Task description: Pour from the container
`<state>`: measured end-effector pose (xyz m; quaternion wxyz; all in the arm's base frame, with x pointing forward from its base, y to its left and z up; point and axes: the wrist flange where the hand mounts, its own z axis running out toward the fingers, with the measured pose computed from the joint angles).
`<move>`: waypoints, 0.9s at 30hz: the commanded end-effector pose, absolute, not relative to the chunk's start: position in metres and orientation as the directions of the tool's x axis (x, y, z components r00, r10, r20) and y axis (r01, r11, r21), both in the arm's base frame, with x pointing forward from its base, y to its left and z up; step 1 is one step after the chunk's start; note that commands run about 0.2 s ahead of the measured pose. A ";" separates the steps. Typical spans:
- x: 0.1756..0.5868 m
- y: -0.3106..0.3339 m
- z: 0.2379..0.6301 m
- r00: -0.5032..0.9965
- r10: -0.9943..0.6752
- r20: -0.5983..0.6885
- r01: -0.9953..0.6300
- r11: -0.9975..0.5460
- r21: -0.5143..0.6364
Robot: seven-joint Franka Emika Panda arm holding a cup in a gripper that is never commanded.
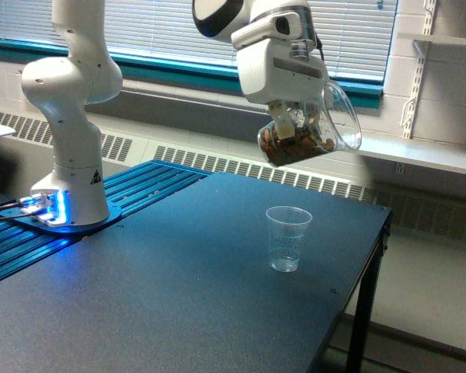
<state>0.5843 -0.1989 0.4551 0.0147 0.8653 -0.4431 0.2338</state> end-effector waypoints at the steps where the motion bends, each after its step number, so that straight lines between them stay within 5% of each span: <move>1: 0.585 -0.199 0.457 0.510 -0.751 0.420 -0.764 -0.620 -0.180; 27: 0.554 -0.173 0.433 0.641 -0.603 0.475 -0.641 -0.761 -0.101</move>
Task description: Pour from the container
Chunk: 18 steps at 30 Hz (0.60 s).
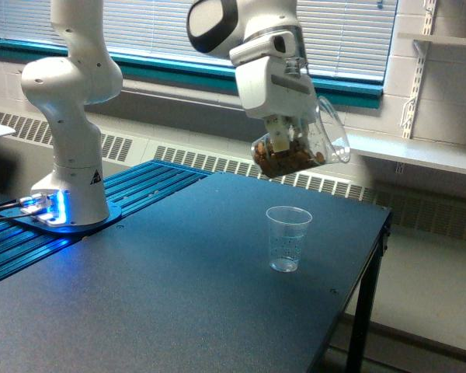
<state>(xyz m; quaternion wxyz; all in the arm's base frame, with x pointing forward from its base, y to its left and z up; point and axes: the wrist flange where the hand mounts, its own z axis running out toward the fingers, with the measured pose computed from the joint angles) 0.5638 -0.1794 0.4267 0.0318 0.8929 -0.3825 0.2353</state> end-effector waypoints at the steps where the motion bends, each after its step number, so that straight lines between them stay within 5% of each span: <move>1: 0.552 -0.171 0.432 0.646 -0.596 0.477 -0.635 -0.766 -0.099; 18: 0.521 -0.126 0.411 0.732 -0.472 0.492 -0.507 -0.859 -0.069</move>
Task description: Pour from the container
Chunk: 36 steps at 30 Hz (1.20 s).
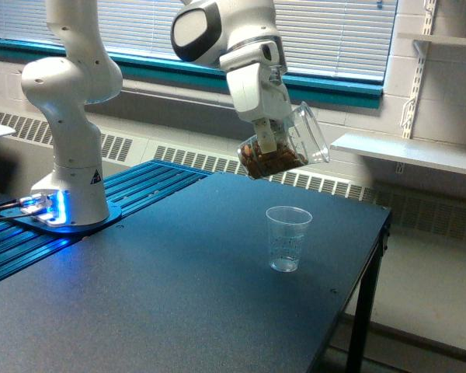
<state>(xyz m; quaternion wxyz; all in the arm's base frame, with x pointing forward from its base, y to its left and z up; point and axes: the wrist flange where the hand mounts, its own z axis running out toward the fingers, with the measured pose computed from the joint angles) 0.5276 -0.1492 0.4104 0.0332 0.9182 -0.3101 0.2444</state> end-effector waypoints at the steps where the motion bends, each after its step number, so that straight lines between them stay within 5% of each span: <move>1: 0.518 -0.122 0.410 0.737 -0.464 0.491 -0.500 -0.864 -0.067; 36: 0.447 -0.048 0.369 0.872 -0.273 0.407 -0.330 -0.941 0.075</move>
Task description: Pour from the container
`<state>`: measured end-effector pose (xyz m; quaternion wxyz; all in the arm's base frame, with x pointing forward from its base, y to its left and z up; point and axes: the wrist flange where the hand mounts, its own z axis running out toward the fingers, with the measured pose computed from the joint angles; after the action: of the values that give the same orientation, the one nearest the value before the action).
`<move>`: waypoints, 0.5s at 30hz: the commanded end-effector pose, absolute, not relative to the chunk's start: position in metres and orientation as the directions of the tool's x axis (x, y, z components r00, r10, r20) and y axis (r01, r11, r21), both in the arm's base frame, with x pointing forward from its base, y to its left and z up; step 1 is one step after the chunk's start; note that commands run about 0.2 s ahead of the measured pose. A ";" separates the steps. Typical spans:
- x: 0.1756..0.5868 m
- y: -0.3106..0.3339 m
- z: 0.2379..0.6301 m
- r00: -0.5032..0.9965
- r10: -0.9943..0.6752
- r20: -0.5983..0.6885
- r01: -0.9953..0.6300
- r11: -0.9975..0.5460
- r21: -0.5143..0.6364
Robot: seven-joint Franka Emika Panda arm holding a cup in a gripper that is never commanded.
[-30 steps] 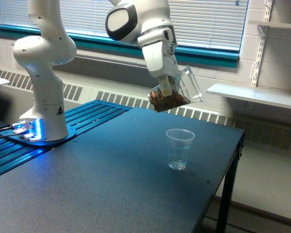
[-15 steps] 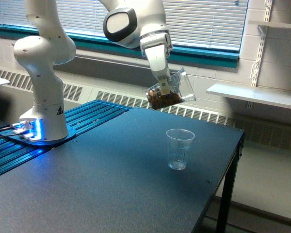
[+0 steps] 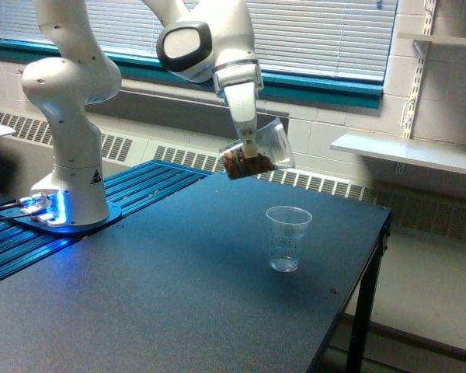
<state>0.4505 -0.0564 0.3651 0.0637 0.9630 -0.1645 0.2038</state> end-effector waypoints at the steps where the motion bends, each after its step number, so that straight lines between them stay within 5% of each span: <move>1: 0.448 -0.048 0.371 0.875 -0.268 0.404 -0.326 -0.942 0.080; 15: 0.449 -0.029 0.360 0.902 -0.214 0.374 -0.282 -0.950 0.136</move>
<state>0.4466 -0.0408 0.3616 0.0895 0.9700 -0.1348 0.1813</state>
